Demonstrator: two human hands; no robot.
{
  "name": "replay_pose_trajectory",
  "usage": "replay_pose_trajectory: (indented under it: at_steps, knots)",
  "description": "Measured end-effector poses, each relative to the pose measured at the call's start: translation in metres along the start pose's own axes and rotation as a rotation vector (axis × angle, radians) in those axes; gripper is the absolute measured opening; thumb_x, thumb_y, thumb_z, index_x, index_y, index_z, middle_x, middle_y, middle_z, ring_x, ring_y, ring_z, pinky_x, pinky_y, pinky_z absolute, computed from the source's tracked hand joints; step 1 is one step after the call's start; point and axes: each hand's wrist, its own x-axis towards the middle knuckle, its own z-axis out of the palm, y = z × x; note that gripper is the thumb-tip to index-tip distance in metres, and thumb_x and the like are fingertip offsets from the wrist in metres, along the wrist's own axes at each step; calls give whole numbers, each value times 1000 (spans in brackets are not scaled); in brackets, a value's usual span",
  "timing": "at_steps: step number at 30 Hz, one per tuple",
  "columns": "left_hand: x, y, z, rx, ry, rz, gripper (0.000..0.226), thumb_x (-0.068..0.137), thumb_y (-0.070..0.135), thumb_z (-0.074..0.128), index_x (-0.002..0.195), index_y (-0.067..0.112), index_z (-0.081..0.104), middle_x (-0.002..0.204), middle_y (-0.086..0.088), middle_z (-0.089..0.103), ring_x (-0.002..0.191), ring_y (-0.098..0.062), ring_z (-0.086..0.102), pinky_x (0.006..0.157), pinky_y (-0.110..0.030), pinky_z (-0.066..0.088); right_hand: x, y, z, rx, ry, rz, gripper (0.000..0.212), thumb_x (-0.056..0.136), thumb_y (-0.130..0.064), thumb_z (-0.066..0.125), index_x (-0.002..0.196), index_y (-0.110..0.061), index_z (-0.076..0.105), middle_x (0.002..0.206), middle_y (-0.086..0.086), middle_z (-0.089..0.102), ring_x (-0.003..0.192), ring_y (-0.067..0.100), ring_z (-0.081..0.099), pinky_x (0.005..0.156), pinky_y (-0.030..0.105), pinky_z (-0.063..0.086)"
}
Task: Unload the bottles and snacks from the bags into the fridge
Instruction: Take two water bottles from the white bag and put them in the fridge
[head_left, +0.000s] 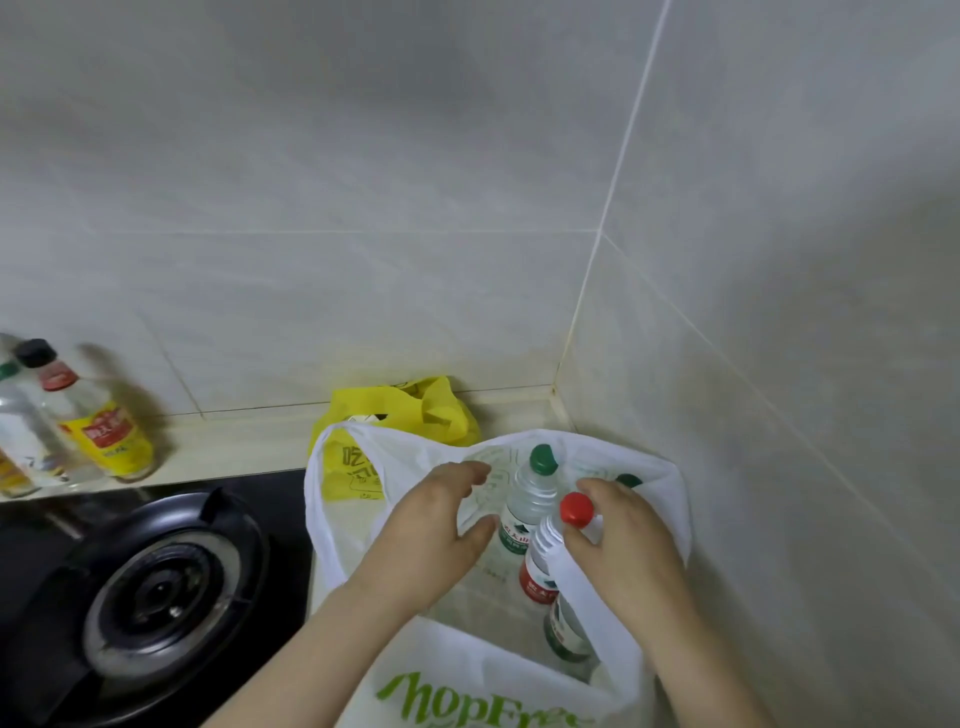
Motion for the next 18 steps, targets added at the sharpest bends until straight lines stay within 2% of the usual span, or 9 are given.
replay_pose_trajectory:
  at_steps: [4, 10, 15, 18]
  knots:
    - [25, -1, 15, 30, -48, -4, 47, 87, 27, 64, 131, 18, 50, 130, 3, 55, 112, -10, 55, 94, -18, 41, 5, 7, 9, 10, -12, -8, 38, 90, -31, 57, 127, -23, 53, 123, -4, 59, 113, 15, 54, 93, 25, 43]
    - [59, -3, 38, 41, -107, -9, 49, 86, 30, 65, 130, 18, 50, 128, 2, 56, 114, -13, 54, 97, -23, 41, 9, 12, 18, 37, 58, -23, 33, 88, -28, 59, 120, -22, 58, 116, -4, 63, 107, 14, 56, 87, 23, 41]
    - [77, -2, 53, 26, -118, 12, 49, 80, 30, 69, 126, 19, 54, 127, 3, 57, 113, -14, 55, 97, -31, 44, 11, 16, 24, 46, 68, -26, 33, 88, -27, 58, 120, -22, 57, 114, -5, 62, 105, 14, 57, 86, 22, 41]
    - [85, -1, 58, 33, -125, 37, 42, 79, 25, 69, 118, 18, 57, 120, 3, 60, 109, -15, 56, 93, -30, 45, 12, 18, 26, 53, 62, -24, 29, 88, -27, 58, 117, -22, 58, 110, -6, 62, 101, 12, 57, 82, 20, 39]
